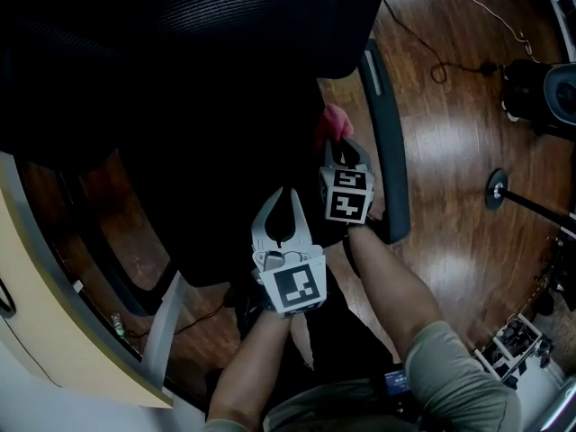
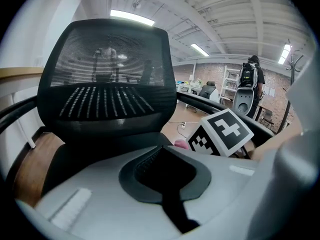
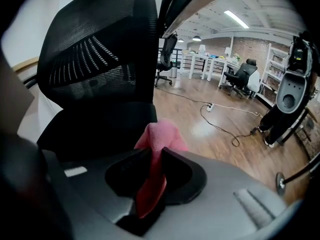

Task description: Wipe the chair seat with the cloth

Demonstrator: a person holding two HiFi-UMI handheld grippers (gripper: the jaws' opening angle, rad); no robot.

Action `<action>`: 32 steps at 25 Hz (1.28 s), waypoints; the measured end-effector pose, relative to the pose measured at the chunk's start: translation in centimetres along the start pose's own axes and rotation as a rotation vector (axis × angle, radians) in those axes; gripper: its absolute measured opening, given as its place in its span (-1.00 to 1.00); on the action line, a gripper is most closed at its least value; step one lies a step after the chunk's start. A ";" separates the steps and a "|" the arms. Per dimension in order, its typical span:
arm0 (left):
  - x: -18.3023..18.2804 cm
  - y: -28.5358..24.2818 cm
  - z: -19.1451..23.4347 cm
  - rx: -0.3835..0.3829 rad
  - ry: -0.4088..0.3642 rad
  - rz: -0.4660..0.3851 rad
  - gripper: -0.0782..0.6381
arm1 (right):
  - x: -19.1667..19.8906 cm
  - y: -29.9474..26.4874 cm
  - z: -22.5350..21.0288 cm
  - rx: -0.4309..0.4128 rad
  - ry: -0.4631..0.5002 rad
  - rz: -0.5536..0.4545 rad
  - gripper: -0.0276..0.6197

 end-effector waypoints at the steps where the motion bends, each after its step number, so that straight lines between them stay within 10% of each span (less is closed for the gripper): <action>1: 0.7 0.2 -0.2 -0.010 0.009 0.004 -0.77 | 0.5 0.0 0.0 -0.003 0.001 -0.004 -0.72; 10: 2.3 3.5 2.8 -0.139 0.054 0.000 -0.77 | -1.4 1.8 1.8 -0.069 0.032 -0.092 -0.72; 21: -0.4 16.6 14.3 -0.370 0.069 0.015 -0.77 | -4.6 8.7 23.5 -0.473 0.097 -0.171 -0.71; 32: 1.9 23.0 18.3 -0.389 0.130 0.017 -0.77 | 1.3 10.4 36.5 -0.780 0.272 -0.054 -0.72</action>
Point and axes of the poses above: the fingertips, and each gripper's own axes: y backward along the fingers, z to its left, x out of its underside, the point moved 8 cm from there along y, backward along the fingers, and after that the axes turned 13 degrees about -z, right-handed, at the moved point
